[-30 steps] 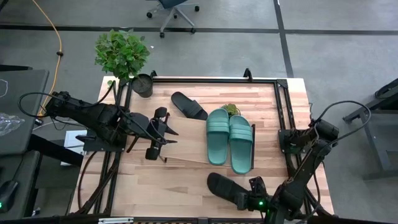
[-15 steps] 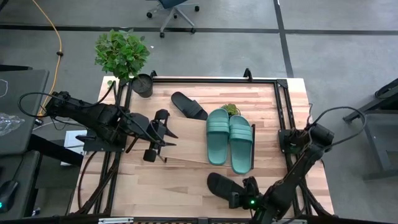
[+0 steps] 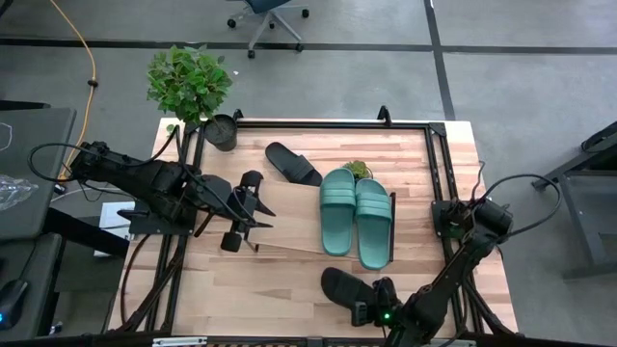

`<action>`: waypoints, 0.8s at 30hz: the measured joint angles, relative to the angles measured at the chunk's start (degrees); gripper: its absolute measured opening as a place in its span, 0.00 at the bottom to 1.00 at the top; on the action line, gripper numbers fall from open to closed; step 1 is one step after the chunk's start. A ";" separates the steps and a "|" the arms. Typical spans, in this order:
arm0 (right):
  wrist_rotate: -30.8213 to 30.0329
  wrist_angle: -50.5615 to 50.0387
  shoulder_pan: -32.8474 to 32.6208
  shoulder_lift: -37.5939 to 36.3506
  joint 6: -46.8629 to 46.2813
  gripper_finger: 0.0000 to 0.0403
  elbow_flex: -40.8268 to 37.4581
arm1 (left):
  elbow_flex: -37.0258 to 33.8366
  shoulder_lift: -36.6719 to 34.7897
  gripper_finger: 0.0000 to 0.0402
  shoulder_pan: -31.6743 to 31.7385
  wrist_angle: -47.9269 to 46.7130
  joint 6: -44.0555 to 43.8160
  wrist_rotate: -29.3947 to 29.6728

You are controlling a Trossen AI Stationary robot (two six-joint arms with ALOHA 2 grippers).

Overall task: Pick and place slides into the shelf
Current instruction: Put the bottom black slipper on the shelf

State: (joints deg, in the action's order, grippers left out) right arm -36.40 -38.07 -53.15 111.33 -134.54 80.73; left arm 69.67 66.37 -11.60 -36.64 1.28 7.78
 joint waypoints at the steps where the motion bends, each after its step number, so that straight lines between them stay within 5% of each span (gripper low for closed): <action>1: 0.33 -0.56 -0.02 0.00 0.00 0.32 0.00 | 0.00 0.00 0.28 -0.02 0.02 0.00 -0.03; 14: 0.55 -4.71 0.70 0.27 0.02 0.32 0.00 | 0.00 0.00 0.28 -0.02 0.04 0.00 -1.15; 24: 0.32 1.67 2.23 5.13 0.08 0.32 0.00 | 0.00 0.00 0.28 -0.02 0.04 1.21 -1.25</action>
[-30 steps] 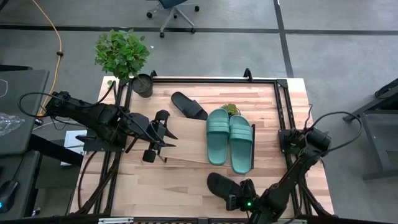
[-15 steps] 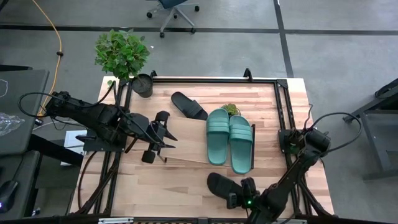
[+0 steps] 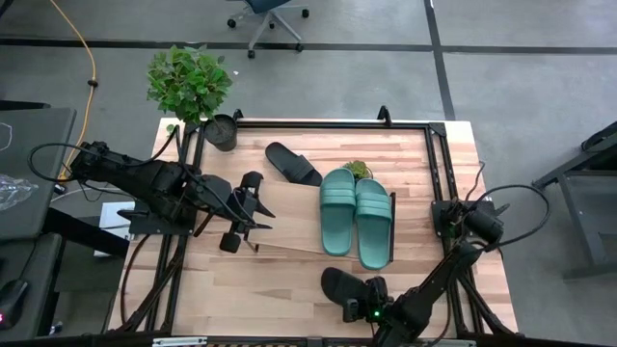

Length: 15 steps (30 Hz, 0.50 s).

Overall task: Pick and place slides into the shelf
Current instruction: Put the bottom black slipper on the shelf

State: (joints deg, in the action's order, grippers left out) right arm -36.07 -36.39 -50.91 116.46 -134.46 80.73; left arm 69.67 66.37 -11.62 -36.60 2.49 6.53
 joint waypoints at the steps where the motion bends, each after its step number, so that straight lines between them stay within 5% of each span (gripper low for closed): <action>1: -0.47 0.39 0.27 0.28 0.06 0.32 0.00 | 0.00 0.00 0.28 0.00 0.00 0.14 -0.03; 9: -0.75 0.65 2.16 0.59 0.98 0.30 0.00 | 0.00 0.00 0.28 0.00 0.01 1.31 -0.03; 15: -0.88 1.05 2.05 0.59 1.20 0.14 0.00 | 0.00 0.00 0.28 0.00 0.00 1.78 -0.01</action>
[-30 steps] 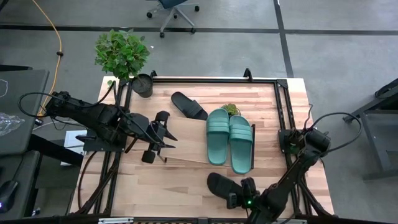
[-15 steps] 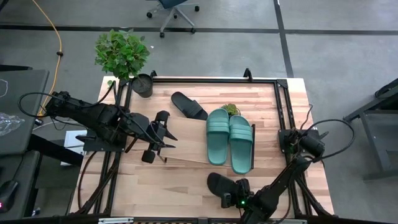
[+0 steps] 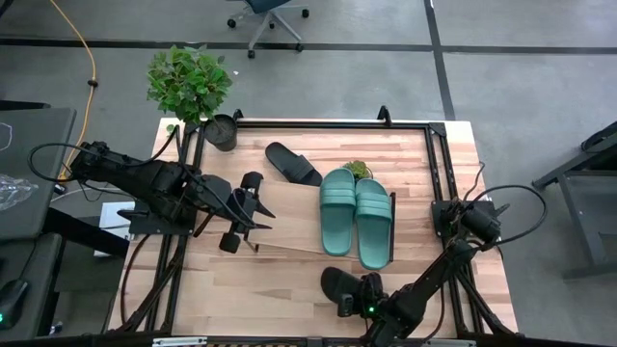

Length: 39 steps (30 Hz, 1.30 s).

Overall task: Pick and place slides into the shelf
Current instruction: Put the bottom black slipper on the shelf

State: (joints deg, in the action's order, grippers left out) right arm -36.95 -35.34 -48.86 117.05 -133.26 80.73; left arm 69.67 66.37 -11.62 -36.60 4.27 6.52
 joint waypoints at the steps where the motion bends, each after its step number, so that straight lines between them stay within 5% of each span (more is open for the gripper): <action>1: -0.01 0.16 -0.06 0.00 0.10 0.11 0.00 | 0.00 0.00 0.28 0.00 0.00 0.00 0.00; 5: -0.09 0.52 -0.52 0.00 0.23 0.02 0.00 | 0.00 0.00 0.28 0.00 0.00 0.00 0.02; 15: 1.19 3.33 -1.70 0.02 0.24 0.01 1.29 | 0.00 0.00 0.28 0.02 0.02 0.00 0.57; 27: 1.07 -9.77 -1.75 0.02 4.35 0.00 13.58 | -0.02 0.00 0.28 0.02 0.66 -0.02 1.55; 39: 3.12 -10.78 -2.70 0.02 14.34 0.00 24.57 | -0.02 0.00 0.28 0.02 0.64 -0.83 1.66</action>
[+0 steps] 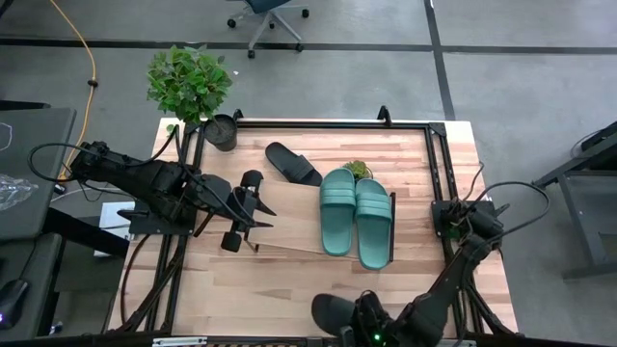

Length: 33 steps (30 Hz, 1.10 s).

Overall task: Pick and place slides into the shelf
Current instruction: Put the bottom black slipper on the shelf

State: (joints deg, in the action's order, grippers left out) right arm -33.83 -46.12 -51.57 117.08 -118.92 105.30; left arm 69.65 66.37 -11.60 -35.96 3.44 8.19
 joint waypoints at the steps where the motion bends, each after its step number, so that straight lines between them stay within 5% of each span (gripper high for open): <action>1: 0.02 0.01 -0.14 0.00 0.79 0.00 0.91 | 0.00 0.00 0.28 0.00 -0.01 -0.29 0.00; 8: 1.14 -0.23 -0.31 0.00 9.59 0.00 7.75 | 0.00 0.00 0.28 0.00 -0.01 -0.81 0.00; 24: 23.60 -24.76 9.27 0.00 41.32 0.00 29.68 | 0.00 0.00 0.28 0.00 -0.03 -5.46 -0.04; 33: 31.37 -35.95 18.30 -9.04 59.68 0.00 26.51 | -0.02 -1.64 0.28 -0.02 -0.17 -6.97 0.64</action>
State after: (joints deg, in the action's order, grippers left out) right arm -2.46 -82.07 -33.26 108.03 -59.25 131.81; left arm 69.63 64.72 -11.62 -36.13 -3.53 8.82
